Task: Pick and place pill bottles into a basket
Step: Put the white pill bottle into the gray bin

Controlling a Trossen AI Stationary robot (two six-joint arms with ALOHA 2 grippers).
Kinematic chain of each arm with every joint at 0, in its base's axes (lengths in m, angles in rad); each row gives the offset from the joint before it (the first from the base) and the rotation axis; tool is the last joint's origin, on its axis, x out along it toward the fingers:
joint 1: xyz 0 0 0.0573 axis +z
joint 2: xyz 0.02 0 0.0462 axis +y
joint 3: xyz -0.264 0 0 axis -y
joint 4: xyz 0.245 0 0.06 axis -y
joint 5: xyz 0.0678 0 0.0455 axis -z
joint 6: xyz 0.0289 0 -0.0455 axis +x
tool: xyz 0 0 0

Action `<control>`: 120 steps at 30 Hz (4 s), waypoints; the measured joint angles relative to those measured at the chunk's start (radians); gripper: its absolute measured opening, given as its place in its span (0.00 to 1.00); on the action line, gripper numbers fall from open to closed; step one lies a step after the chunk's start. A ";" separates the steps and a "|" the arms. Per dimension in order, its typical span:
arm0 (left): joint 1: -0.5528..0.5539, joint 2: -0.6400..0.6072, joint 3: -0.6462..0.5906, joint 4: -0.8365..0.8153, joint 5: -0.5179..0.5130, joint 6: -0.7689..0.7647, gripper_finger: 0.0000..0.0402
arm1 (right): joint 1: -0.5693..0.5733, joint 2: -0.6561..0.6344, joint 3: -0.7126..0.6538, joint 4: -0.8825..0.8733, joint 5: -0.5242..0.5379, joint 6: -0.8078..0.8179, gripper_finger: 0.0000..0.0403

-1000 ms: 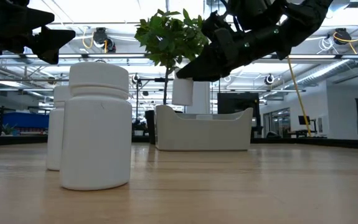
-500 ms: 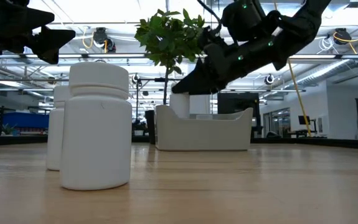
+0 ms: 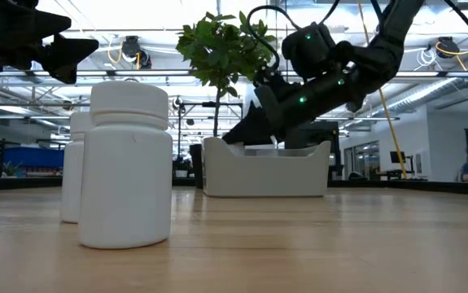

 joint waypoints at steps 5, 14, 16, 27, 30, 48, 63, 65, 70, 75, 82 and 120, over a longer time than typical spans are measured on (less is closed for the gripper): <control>0.000 0.000 0.000 0.000 0.000 0.000 0.62 | 0.000 0.021 0.000 0.016 0.001 -0.007 0.39; 0.000 0.000 0.000 -0.001 0.000 0.000 0.62 | -0.010 0.021 0.000 0.026 0.002 -0.005 0.39; 0.000 0.000 0.000 0.000 0.000 0.000 0.62 | -0.019 0.021 0.000 0.025 0.002 -0.006 0.39; 0.000 0.000 0.000 0.000 0.000 0.000 0.62 | -0.039 0.021 0.000 0.010 -0.002 -0.004 0.40; 0.000 0.000 0.000 0.000 0.000 0.000 0.62 | -0.039 0.020 0.000 0.007 -0.002 -0.007 0.41; 0.000 0.000 0.000 0.000 0.000 0.000 0.62 | -0.037 0.020 0.000 0.022 -0.001 -0.064 0.55; 0.000 0.000 0.000 0.000 0.000 0.000 0.62 | 0.036 0.016 0.000 0.111 0.000 -0.146 0.55; 0.000 0.000 0.000 -0.001 0.000 0.000 0.62 | 0.054 0.006 0.000 0.114 0.001 -0.145 0.55; 0.000 0.000 0.000 0.000 0.000 0.000 0.62 | 0.106 -0.079 0.000 0.059 0.001 -0.163 0.55; 0.000 0.000 0.000 0.000 0.000 0.000 0.62 | 0.153 -0.196 0.000 -0.034 0.002 -0.162 0.55; 0.000 0.000 0.000 -0.001 0.000 0.000 0.62 | 0.229 -0.330 0.000 -0.191 0.002 -0.135 0.55; 0.000 0.000 0.000 0.000 0.000 0.000 0.62 | 0.618 -0.526 0.000 -0.333 0.010 -0.116 0.55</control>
